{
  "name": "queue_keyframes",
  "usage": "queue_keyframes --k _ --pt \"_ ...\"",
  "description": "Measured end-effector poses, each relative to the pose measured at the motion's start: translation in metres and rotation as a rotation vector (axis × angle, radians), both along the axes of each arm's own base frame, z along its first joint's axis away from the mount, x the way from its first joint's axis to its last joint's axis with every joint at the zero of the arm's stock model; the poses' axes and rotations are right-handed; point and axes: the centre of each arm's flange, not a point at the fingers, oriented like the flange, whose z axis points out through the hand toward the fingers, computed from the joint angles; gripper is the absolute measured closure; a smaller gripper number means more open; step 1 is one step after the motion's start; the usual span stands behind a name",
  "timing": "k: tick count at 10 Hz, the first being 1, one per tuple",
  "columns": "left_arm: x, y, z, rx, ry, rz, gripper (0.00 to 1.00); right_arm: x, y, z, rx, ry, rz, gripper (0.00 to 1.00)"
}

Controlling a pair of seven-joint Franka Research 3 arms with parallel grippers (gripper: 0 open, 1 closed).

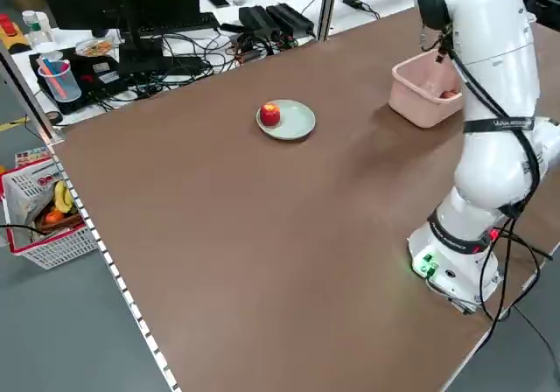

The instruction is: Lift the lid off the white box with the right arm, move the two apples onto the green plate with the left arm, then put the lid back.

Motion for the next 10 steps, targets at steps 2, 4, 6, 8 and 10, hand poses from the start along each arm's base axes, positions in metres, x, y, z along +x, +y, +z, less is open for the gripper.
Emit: queue_keyframes --k 2,4,6,8,10 --pt "-0.016 -0.012 -0.030 0.001 0.007 -0.024 0.01 0.000 0.000 0.000 0.000 0.000 0.000 0.93" --pt "-0.029 -0.012 -0.056 -0.051 0.012 -0.055 0.01 0.000 -0.001 0.000 0.000 0.000 -0.001 0.93" --pt "-0.043 -0.010 -0.076 -0.067 0.028 -0.081 0.01 0.000 -0.002 0.000 0.001 0.000 0.000 0.93" --pt "-0.065 -0.010 -0.093 -0.039 0.049 -0.116 0.01 0.000 -0.002 0.000 0.003 0.000 0.002 0.93" --pt "-0.071 -0.005 -0.113 0.002 0.053 -0.126 0.02 0.000 -0.002 0.000 0.009 -0.001 0.012 0.93"
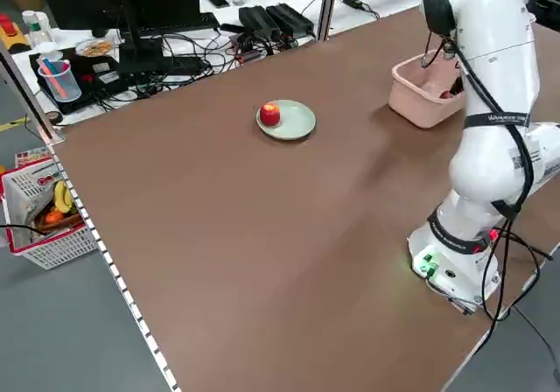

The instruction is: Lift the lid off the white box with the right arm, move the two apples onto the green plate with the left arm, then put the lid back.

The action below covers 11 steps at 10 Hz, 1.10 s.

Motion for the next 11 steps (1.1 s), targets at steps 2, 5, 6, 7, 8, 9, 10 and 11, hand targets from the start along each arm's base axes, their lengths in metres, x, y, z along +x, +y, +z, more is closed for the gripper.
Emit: queue_keyframes --k 2,5,6,7,8,9,10,11 --pt "0.004 0.000 -0.007 0.001 -0.009 0.005 0.02 0.000 0.000 -0.002 0.008 0.003 0.015 0.93" --pt "0.017 -0.001 -0.001 -0.010 -0.023 0.024 0.02 -0.001 0.001 -0.003 0.017 0.005 0.032 0.93" --pt "0.019 0.000 -0.001 -0.010 -0.024 0.027 0.02 -0.001 0.000 -0.004 0.023 0.004 0.043 0.93" --pt "0.020 0.000 -0.002 -0.009 -0.025 0.029 0.02 -0.001 0.000 -0.004 0.035 0.002 0.063 0.93" --pt "0.022 0.001 -0.002 -0.008 -0.027 0.032 0.02 0.000 -0.001 -0.003 0.052 -0.003 0.090 0.93" --pt "0.023 0.000 -0.003 -0.007 -0.031 0.033 0.02 0.001 -0.002 -0.003 0.070 -0.015 0.119 0.93" --pt "0.022 -0.001 -0.003 -0.007 -0.032 0.032 0.02 0.003 -0.002 -0.003 0.088 -0.030 0.147 0.93" --pt "0.019 -0.003 -0.003 -0.007 -0.032 0.034 0.02 0.005 -0.001 -0.003 0.100 -0.044 0.170 0.93"
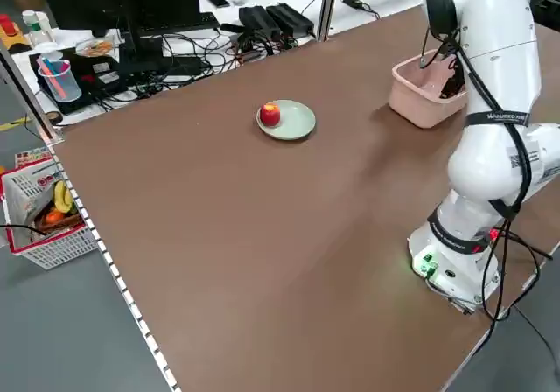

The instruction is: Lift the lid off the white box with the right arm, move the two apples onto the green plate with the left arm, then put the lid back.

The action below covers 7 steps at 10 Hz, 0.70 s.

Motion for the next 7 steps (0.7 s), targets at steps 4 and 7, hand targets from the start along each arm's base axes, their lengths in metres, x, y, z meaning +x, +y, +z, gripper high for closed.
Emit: queue_keyframes --k 4,7 --pt "-0.007 -0.009 0.002 -0.006 -0.005 0.004 0.02 0.003 0.008 0.007 -0.001 -0.029 0.047 0.93" --pt "-0.005 -0.006 -0.021 0.023 0.009 0.009 0.04 0.005 0.008 0.008 -0.021 -0.043 0.062 0.93"
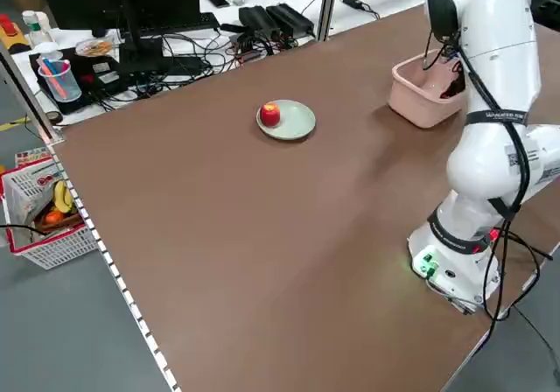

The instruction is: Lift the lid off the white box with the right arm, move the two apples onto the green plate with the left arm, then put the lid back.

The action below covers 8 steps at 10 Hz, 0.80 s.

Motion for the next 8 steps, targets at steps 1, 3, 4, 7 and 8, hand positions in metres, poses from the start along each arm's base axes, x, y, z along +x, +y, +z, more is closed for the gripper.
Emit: queue_keyframes --k 1,3,4,7,8 --pt "0.005 0.003 -0.010 0.018 -0.007 0.006 0.05 0.001 0.000 0.000 -0.002 -0.009 0.002 0.93" --pt "0.009 0.003 -0.013 0.021 -0.012 0.013 0.16 0.004 0.001 0.001 -0.001 -0.030 0.002 0.93" --pt "0.010 0.002 -0.011 0.017 -0.013 0.014 0.21 0.005 0.001 0.001 0.000 -0.036 0.001 0.93" --pt "0.010 -0.008 0.011 -0.029 0.002 0.028 0.21 0.005 0.001 0.002 0.000 -0.040 0.001 0.93" --pt "0.011 -0.010 0.029 -0.053 0.025 0.042 0.21 0.005 0.001 0.002 0.000 -0.040 0.001 0.93"
